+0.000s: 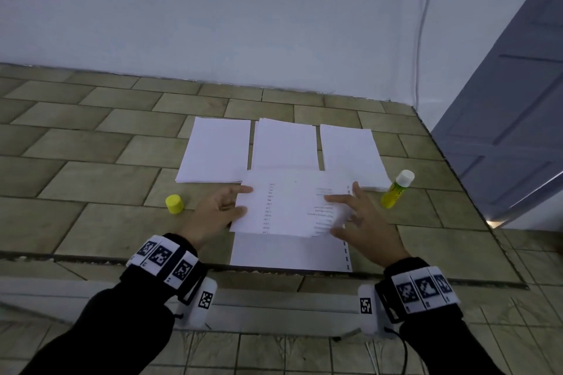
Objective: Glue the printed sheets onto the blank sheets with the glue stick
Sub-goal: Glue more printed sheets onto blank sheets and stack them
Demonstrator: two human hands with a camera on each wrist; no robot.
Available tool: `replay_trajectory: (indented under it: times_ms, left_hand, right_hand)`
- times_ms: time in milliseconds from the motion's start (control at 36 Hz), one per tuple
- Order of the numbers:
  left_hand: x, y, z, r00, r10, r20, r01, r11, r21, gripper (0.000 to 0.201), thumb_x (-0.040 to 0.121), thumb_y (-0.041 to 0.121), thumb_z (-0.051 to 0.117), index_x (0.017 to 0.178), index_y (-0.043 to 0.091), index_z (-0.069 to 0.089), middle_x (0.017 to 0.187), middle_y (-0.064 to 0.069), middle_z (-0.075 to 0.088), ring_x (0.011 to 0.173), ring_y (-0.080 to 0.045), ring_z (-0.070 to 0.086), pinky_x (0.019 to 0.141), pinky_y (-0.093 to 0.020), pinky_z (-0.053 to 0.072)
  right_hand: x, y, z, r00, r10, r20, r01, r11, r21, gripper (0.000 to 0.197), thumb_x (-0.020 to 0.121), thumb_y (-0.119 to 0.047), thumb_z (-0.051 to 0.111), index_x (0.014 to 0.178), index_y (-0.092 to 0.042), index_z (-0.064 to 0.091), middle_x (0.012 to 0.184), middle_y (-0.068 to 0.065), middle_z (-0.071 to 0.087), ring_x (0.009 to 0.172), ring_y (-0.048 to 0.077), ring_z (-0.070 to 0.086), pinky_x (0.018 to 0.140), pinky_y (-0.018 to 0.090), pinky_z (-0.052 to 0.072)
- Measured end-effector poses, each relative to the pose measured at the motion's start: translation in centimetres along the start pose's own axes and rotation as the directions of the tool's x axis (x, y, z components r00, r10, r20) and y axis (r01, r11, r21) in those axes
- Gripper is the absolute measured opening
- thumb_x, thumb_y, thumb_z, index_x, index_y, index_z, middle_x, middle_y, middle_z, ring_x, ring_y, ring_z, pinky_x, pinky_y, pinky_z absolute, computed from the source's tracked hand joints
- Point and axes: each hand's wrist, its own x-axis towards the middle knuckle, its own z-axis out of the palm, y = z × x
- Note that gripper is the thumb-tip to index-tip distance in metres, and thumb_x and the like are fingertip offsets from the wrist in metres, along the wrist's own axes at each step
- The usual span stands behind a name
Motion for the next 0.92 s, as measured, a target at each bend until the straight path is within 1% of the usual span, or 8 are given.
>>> replay_trajectory:
  times_ms: [56,111,278,389,500,611,694,917]
  left_hand:
    - [-0.2,-0.1,0.0,1.0,0.004,0.004,-0.004,1.0,0.002,0.032,0.094,-0.005,0.055,0.119,0.015,0.059,0.109,-0.006,0.071,0.091,-0.012,0.068,0.075,-0.026,0.059]
    - [-0.4,-0.1,0.1,1.0,0.018,0.002,-0.018,1.0,-0.003,0.032,0.093,-0.006,0.056,0.115,0.017,0.06,0.103,-0.004,0.072,0.089,-0.012,0.068,0.076,-0.028,0.059]
    - [-0.5,-0.6,0.5,1.0,0.027,-0.004,-0.027,0.999,0.03,0.03,0.092,-0.005,0.059,0.114,0.016,0.061,0.096,0.002,0.072,0.076,0.001,0.068,0.064,-0.016,0.053]
    - [-0.4,-0.8,0.3,0.999,0.03,-0.022,-0.028,0.997,0.071,0.027,0.092,0.001,0.062,0.108,0.023,0.064,0.087,0.011,0.075,0.078,-0.002,0.068,0.065,-0.017,0.053]
    - [-0.5,-1.0,0.0,0.997,0.039,-0.062,-0.034,0.996,0.077,0.015,0.093,0.011,0.064,0.103,0.02,0.07,0.093,0.0,0.075,0.085,-0.01,0.068,0.07,-0.019,0.052]
    - [-0.7,-1.3,0.0,0.997,0.055,-0.053,-0.049,0.993,0.105,0.013,0.092,0.018,0.065,0.103,0.018,0.071,0.096,-0.005,0.075,0.09,-0.016,0.07,0.075,-0.023,0.054]
    - [-0.6,-1.7,0.1,0.994,0.083,-0.075,-0.069,0.982,0.174,0.012,0.09,0.021,0.067,0.1,0.021,0.073,0.096,-0.007,0.074,0.092,-0.02,0.069,0.081,-0.03,0.056]
    - [-0.5,-2.0,0.0,0.984,0.149,-0.094,-0.107,0.929,0.354,0.012,0.086,0.013,0.073,0.084,0.025,0.073,0.089,-0.008,0.072,0.079,-0.015,0.062,0.076,-0.03,0.053]
  right_hand:
    - [-0.1,0.4,-0.2,0.999,0.045,-0.025,-0.041,0.986,0.159,0.054,0.079,0.009,0.066,0.115,-0.03,0.057,0.142,-0.008,0.041,0.134,0.02,0.043,0.101,0.026,0.046]
    - [-0.1,0.7,-0.4,0.988,0.142,-0.064,-0.121,0.959,0.255,0.047,0.08,0.013,0.061,0.113,-0.021,0.06,0.123,-0.005,0.056,0.113,0.016,0.06,0.093,0.035,0.054]
    - [0.1,1.7,-0.5,0.953,0.254,-0.164,-0.191,0.927,0.322,0.026,0.081,0.003,0.069,0.097,-0.016,0.064,0.108,0.004,0.066,0.1,0.02,0.064,0.084,0.03,0.053]
    - [0.3,1.8,-0.7,0.937,0.287,-0.199,-0.182,0.888,0.422,0.026,0.079,0.008,0.069,0.093,-0.013,0.064,0.104,0.006,0.067,0.093,0.022,0.066,0.082,0.032,0.054]
    - [0.5,2.0,-1.0,0.937,0.295,-0.185,-0.2,0.89,0.41,0.022,0.081,0.009,0.066,0.091,-0.011,0.066,0.1,0.018,0.068,0.091,0.026,0.065,0.086,0.038,0.055]
    - [0.4,1.4,-0.7,0.952,0.286,-0.106,-0.23,0.902,0.365,0.026,0.08,0.0,0.073,0.096,-0.018,0.066,0.105,0.001,0.065,0.094,0.017,0.063,0.084,0.031,0.055]
    - [0.5,1.4,-0.5,0.951,0.29,-0.105,-0.248,0.921,0.3,0.031,0.077,-0.002,0.077,0.099,-0.02,0.066,0.106,-0.003,0.061,0.095,0.016,0.061,0.083,0.031,0.055]
    - [0.3,1.1,-0.3,0.955,0.276,-0.108,-0.267,0.96,0.088,0.034,0.076,0.001,0.077,0.105,-0.012,0.065,0.09,-0.007,0.059,0.076,0.006,0.058,0.057,0.01,0.046]
